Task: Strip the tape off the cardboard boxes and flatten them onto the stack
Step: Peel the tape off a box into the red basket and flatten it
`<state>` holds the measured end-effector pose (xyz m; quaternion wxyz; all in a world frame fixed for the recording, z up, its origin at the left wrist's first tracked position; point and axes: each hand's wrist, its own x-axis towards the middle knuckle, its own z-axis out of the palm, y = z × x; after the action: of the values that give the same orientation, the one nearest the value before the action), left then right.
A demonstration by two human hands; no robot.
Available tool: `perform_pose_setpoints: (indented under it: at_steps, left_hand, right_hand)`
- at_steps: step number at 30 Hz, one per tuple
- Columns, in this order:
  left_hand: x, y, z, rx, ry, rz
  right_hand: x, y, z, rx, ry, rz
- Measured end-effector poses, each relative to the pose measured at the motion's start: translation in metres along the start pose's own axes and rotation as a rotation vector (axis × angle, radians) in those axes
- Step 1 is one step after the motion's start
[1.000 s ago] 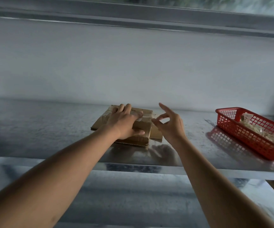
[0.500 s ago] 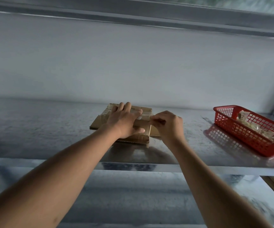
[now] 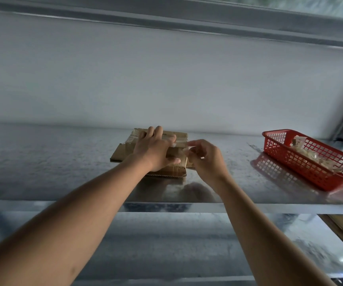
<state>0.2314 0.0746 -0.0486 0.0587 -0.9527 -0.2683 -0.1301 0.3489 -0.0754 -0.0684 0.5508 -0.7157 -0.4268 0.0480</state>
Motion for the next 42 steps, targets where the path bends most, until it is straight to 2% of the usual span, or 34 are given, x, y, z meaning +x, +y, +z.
perform_pose_setpoints:
  at_steps: [5, 9, 12, 21, 27, 33, 42]
  left_hand:
    - [0.001, 0.001, 0.001, 0.002, -0.005, 0.011]
    - [-0.002, 0.004, -0.001, 0.052, 0.021, 0.016]
    - [-0.002, 0.014, -0.002, 0.036, 0.033, -0.003]
    - [0.011, 0.075, -0.01, 0.046, 0.063, 0.002]
    - [0.024, 0.121, -0.02, 0.026, 0.043, 0.0]
    - [0.04, 0.16, -0.022, -0.032, 0.0, 0.046]
    - [0.055, 0.204, -0.015, -0.076, 0.025, 0.118]
  right_hand:
    - [0.007, -0.006, -0.007, 0.053, 0.047, 0.053]
    - [0.014, -0.01, -0.012, 0.218, 0.089, 0.116]
    - [0.017, -0.009, -0.017, 0.242, 0.051, 0.14]
    - [0.023, 0.003, -0.065, 0.103, 0.171, 0.084]
    - [0.032, 0.017, -0.111, 0.129, 0.179, 0.057]
    - [0.03, 0.022, -0.159, 0.069, 0.341, 0.078]
    - [0.019, 0.038, -0.229, -0.294, 0.587, 0.085]
